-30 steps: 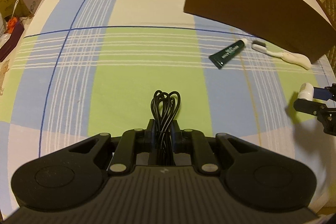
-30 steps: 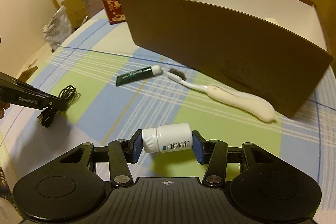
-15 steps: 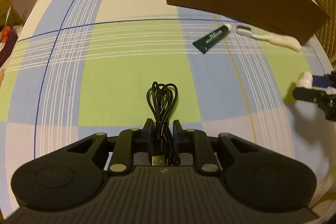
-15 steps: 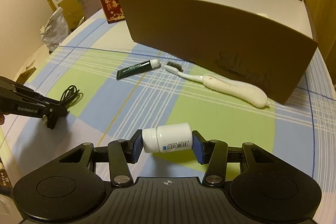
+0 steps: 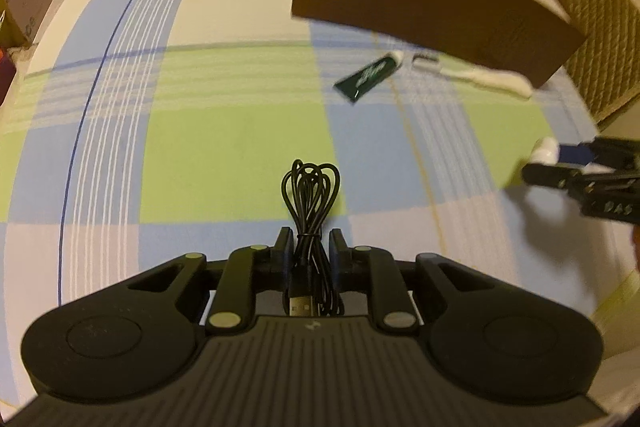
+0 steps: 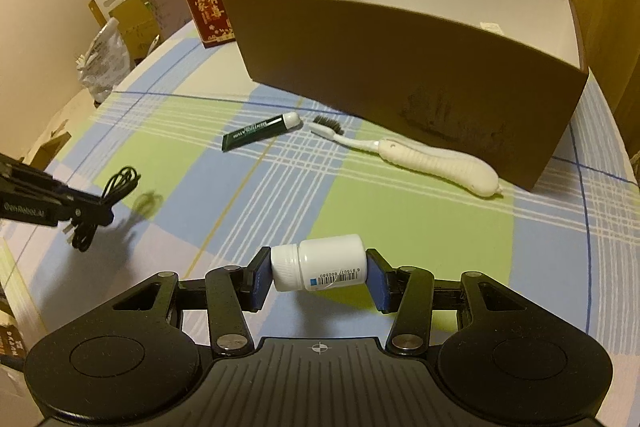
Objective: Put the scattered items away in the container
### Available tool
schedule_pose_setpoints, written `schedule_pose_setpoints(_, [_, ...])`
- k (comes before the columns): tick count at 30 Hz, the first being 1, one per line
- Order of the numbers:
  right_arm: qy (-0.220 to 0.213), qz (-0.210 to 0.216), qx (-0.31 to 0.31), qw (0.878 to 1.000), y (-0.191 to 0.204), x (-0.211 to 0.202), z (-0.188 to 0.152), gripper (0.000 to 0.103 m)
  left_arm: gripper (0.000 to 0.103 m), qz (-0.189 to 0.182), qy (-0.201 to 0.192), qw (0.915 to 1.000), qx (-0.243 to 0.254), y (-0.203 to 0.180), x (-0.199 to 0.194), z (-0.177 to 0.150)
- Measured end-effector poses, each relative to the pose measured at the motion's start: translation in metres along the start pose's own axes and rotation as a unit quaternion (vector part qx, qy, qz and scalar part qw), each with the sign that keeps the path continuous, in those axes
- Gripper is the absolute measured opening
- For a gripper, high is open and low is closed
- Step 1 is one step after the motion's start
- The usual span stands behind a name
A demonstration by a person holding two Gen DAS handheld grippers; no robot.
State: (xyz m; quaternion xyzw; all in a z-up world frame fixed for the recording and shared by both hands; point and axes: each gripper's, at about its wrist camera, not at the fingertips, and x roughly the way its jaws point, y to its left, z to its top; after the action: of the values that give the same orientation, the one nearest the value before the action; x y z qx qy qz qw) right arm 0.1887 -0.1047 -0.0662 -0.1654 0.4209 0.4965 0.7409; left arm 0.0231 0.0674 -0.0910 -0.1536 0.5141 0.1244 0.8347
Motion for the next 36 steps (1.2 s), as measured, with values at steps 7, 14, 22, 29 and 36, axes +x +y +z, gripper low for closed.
schedule_pose_setpoints(7, [-0.014, 0.004, -0.002, 1.0, 0.0, -0.008, 0.007, 0.051, 0.014, -0.019, -0.03, 0.9994, 0.004, -0.006, -0.018, 0.014])
schedule_pose_setpoints(14, [-0.019, 0.01, 0.005, 1.0, -0.004, -0.015, 0.015, 0.051, 0.014, -0.039, -0.051, 0.9979, 0.01, -0.015, -0.029, 0.025])
schedule_pose_setpoints(22, [-0.051, 0.024, 0.016, 0.998, -0.017, -0.034, 0.037, 0.051, 0.014, -0.064, -0.076, 0.9949, 0.016, -0.021, -0.038, 0.049])
schedule_pose_setpoints(29, [-0.102, 0.022, 0.011, 0.995, -0.04, -0.052, 0.079, 0.051, 0.014, -0.082, -0.117, 0.989, 0.039, -0.03, -0.047, 0.097])
schedule_pose_setpoints(36, [-0.131, -0.012, -0.009, 0.991, -0.07, -0.045, 0.129, 0.051, 0.014, -0.074, -0.165, 0.9801, 0.082, -0.048, -0.047, 0.169])
